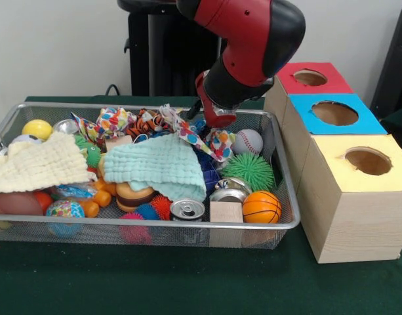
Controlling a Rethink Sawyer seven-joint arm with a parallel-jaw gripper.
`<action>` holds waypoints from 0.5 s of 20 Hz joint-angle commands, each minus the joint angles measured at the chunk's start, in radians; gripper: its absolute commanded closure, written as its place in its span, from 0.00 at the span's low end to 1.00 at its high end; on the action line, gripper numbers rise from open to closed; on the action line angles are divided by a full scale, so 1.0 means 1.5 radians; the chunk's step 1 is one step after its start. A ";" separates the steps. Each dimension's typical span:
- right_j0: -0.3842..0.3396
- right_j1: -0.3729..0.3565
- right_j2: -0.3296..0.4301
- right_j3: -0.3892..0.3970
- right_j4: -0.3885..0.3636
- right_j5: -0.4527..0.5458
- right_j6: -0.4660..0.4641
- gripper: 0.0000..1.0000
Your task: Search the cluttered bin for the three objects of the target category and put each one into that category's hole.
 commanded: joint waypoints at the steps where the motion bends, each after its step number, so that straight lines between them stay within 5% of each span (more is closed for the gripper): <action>1: -0.058 0.035 0.132 0.020 0.056 -0.041 0.076 0.00; 4: -0.088 0.022 0.162 0.028 0.050 -0.054 0.030 0.00; 5: -0.099 0.016 0.173 0.032 0.050 -0.059 0.016 1.00; 10: -0.090 0.016 0.160 0.001 0.021 -0.059 0.022 1.00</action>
